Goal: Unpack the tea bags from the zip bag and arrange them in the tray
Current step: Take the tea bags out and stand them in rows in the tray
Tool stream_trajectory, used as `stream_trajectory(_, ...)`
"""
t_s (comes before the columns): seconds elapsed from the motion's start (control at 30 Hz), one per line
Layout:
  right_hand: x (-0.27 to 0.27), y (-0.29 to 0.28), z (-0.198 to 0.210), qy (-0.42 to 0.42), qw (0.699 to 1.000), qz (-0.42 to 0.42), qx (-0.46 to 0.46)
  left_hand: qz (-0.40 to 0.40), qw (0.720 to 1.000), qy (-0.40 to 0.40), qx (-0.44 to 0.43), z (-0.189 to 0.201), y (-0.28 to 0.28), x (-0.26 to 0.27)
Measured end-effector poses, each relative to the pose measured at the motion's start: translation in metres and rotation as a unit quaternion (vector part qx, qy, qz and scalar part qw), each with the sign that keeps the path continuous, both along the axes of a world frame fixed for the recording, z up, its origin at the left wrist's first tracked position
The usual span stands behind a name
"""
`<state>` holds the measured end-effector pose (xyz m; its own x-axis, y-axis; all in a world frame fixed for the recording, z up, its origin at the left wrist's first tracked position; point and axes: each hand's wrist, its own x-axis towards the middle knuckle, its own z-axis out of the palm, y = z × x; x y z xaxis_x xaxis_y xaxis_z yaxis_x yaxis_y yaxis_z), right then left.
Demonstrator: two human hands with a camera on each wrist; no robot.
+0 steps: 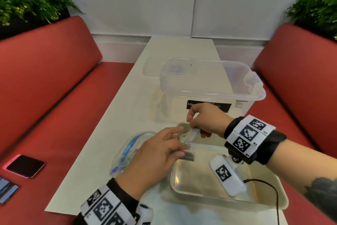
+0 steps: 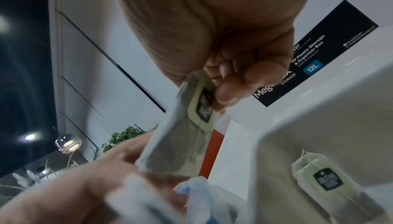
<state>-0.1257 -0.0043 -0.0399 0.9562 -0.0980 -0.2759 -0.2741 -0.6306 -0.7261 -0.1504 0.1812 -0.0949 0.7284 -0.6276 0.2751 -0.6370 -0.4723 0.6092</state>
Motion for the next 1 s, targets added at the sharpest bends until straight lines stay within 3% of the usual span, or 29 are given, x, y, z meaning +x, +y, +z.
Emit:
stream_trajectory(0.1,-0.001,0.004,0.003,0.014,1.0,-0.003,0.02,0.013,0.998,-0.062,0.017,-0.006,-0.009,-0.001)
stream_trajectory(0.2,-0.003,0.002,0.008,0.024,0.999,-0.012,0.033,0.038,0.996,-0.075,-0.036,-0.003,-0.01,-0.001)
stream_trajectory(0.3,-0.004,-0.003,0.01,0.017,0.998,-0.037,0.039,0.008,0.995,-0.081,-0.052,0.001,-0.008,-0.005)
stream_trajectory(0.43,-0.004,-0.006,0.009,-0.007,0.998,-0.065,0.015,-0.024,0.995,-0.1,-0.008,0.004,-0.015,-0.014)
stream_trajectory(0.63,-0.009,-0.003,0.009,-0.022,0.998,-0.053,0.023,0.05,0.993,-0.093,-0.043,-0.002,-0.026,-0.01)
stream_trajectory(0.77,-0.01,-0.008,0.013,-0.009,0.991,-0.038,0.131,0.088,0.989,-0.032,-0.112,0.0,-0.021,-0.004)
stream_trajectory(0.87,-0.012,-0.013,0.018,0.026,0.975,0.005,0.22,0.108,0.972,0.06,-0.199,-0.002,-0.018,-0.003)
stream_trajectory(1.0,-0.014,-0.016,0.023,0.012,0.981,0.071,0.179,0.1,0.931,0.204,-0.286,-0.002,-0.017,-0.005)
